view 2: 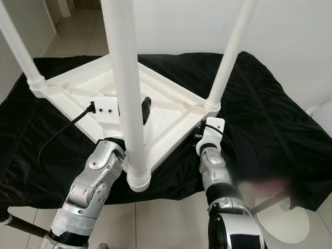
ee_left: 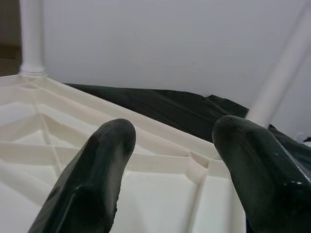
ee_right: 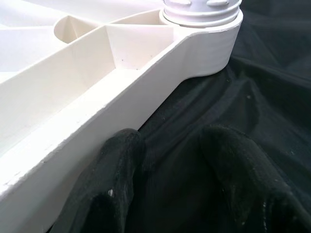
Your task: Building children table
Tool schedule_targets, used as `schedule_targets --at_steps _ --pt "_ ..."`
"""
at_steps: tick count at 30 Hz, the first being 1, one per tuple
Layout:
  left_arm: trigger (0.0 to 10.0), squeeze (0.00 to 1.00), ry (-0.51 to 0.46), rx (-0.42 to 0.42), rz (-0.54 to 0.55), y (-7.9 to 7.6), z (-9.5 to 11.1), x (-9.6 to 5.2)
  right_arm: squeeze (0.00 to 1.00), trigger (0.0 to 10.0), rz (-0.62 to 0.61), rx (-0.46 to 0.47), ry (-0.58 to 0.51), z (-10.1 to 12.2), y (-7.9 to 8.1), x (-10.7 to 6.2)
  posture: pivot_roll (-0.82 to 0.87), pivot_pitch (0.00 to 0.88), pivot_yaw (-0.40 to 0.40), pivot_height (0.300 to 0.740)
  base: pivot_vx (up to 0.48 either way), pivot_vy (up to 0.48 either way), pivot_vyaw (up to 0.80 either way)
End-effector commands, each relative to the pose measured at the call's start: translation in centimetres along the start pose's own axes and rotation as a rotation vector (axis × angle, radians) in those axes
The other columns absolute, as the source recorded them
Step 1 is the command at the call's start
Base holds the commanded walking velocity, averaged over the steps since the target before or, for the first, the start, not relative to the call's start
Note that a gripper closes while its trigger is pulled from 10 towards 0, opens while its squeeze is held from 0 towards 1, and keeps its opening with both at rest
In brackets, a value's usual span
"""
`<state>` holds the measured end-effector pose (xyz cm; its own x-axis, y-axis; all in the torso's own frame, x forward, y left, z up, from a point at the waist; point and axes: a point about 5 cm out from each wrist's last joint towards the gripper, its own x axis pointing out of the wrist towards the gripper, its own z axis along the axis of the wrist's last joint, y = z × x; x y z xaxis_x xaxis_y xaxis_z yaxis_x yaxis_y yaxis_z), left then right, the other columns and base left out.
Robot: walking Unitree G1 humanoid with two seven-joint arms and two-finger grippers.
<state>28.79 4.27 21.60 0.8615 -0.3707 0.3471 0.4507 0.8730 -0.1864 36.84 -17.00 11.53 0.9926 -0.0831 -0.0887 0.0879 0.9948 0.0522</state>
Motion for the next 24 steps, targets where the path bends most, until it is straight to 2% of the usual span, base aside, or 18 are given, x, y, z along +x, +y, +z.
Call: schedule_targets --at_steps 1,10,15,19,24 --pt "10.0 0.0 0.023 -0.013 -0.253 -2.2 -0.3 -0.4 0.0 10.0 0.086 -0.02 -0.018 0.7 1.9 0.4 0.02 0.1 0.033 0.74 0.0 0.0 0.0" --pt "10.0 0.0 0.037 -0.029 -0.276 -3.0 -0.4 -0.7 0.0 10.0 0.068 -0.022 -0.014 0.9 2.8 0.9 0.02 0.113 0.048 0.74 0.0 0.0 0.0" --pt "10.0 0.0 0.043 -0.03 -0.277 -3.3 -0.5 -0.9 0.0 10.0 0.018 -0.009 -0.03 0.8 3.0 0.9 0.03 0.114 0.044 0.74 0.0 0.0 0.0" --pt "10.0 0.0 0.052 0.01 -0.256 -2.4 -0.5 -1.1 0.0 10.0 -0.026 0.04 -0.073 0.2 2.0 0.3 0.05 0.112 0.031 0.74 0.0 0.0 0.0" --pt "10.0 0.0 0.066 0.059 -0.288 -0.8 -0.1 -1.7 0.0 10.0 -0.042 0.014 -0.123 -0.7 0.0 -1.0 0.05 0.111 0.034 0.74 0.0 0.0 0.0"
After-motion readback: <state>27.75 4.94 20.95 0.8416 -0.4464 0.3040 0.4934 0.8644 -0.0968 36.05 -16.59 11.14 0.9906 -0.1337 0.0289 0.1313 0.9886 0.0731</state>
